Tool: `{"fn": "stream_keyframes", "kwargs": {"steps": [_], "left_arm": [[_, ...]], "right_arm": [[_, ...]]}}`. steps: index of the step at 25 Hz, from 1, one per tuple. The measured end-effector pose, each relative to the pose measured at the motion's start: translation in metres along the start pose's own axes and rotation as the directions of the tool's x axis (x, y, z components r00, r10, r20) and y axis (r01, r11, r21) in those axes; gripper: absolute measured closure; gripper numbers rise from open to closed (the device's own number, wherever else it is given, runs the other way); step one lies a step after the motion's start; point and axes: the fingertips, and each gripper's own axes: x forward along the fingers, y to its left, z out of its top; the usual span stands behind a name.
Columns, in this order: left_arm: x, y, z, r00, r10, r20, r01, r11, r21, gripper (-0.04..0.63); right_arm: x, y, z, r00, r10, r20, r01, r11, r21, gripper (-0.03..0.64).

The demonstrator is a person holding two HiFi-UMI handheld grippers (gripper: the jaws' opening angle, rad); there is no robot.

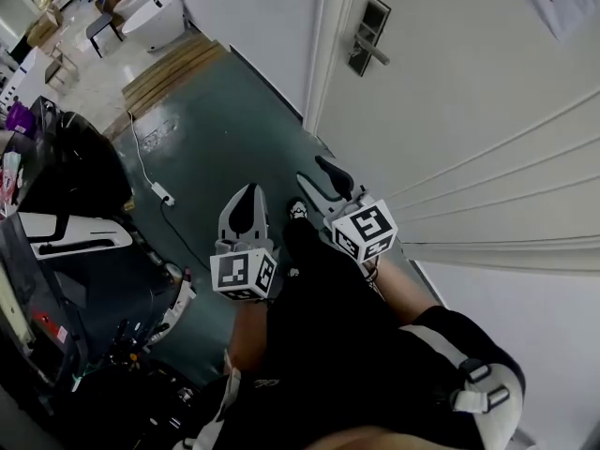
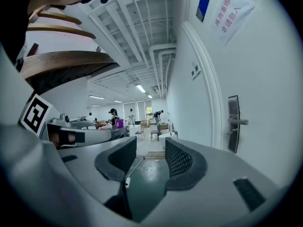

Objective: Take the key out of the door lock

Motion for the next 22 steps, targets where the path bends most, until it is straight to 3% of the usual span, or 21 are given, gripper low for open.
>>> {"fn": "stream_keyframes", "kwargs": {"steps": [7,15,22], "left_arm": [[0.097,0.015,0.02,0.996,-0.089,0.001,0.089,0.995,0.054,0.571],[0.222,0.016,0.023,0.987,-0.154,-0.046,0.156,0.987,0.036,0.571],[0.292,0.01,-0.002,0.968,-0.206,-0.142,0.212,0.977,0.023,0.571]], "right_arm": [[0.063,-0.068,0.02,0.998,-0.051,0.026,0.051,0.999,-0.01,0.428],[0.115,-0.172,0.035,0.993,-0.116,0.008,0.115,0.993,0.024,0.423],[0.137,-0.23,0.006,0.991,-0.128,-0.041,0.133,0.977,0.168,0.425]]}}
